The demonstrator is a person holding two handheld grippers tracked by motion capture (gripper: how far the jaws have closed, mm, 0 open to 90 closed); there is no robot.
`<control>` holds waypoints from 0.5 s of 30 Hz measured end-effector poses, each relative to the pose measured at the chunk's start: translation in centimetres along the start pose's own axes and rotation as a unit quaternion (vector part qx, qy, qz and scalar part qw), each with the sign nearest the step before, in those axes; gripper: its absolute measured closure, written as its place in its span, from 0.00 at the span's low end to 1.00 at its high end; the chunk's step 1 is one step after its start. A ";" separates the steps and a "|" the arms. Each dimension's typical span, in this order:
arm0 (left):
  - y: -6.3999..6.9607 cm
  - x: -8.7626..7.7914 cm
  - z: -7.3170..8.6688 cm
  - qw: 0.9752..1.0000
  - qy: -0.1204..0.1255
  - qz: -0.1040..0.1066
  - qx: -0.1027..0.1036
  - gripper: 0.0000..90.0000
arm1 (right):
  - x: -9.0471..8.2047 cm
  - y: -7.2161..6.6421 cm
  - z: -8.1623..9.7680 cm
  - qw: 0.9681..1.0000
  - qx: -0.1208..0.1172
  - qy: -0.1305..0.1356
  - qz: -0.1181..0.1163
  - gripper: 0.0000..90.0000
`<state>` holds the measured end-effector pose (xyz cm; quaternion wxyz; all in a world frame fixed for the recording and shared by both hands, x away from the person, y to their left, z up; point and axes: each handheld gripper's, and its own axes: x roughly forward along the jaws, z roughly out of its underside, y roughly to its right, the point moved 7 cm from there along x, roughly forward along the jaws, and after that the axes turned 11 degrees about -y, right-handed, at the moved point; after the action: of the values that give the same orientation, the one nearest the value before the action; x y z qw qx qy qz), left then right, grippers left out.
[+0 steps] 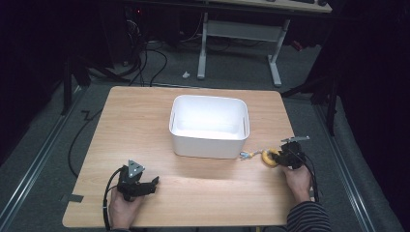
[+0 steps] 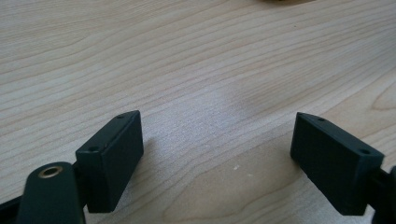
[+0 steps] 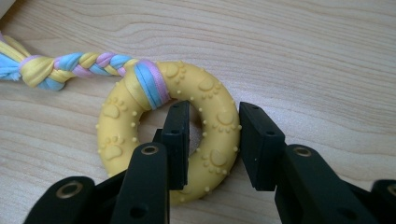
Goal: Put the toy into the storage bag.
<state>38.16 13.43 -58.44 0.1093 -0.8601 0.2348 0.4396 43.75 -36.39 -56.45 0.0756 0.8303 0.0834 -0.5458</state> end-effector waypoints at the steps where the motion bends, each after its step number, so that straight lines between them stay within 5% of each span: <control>1: 0.0 0.0 0.0 1.000 0.000 0.000 0.000 0.19 | -0.1 0.0 0.0 1.000 0.000 0.001 0.000 0.73; 15: -0.2 0.0 -0.1 1.000 0.004 0.005 -0.006 0.20 | -1.8 0.1 0.8 1.000 0.006 0.024 -0.015 0.76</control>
<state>38.28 13.55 -58.40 0.1007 -0.8611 0.2367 0.4386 42.36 -36.74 -55.14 0.0602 0.8423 0.0942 -0.5272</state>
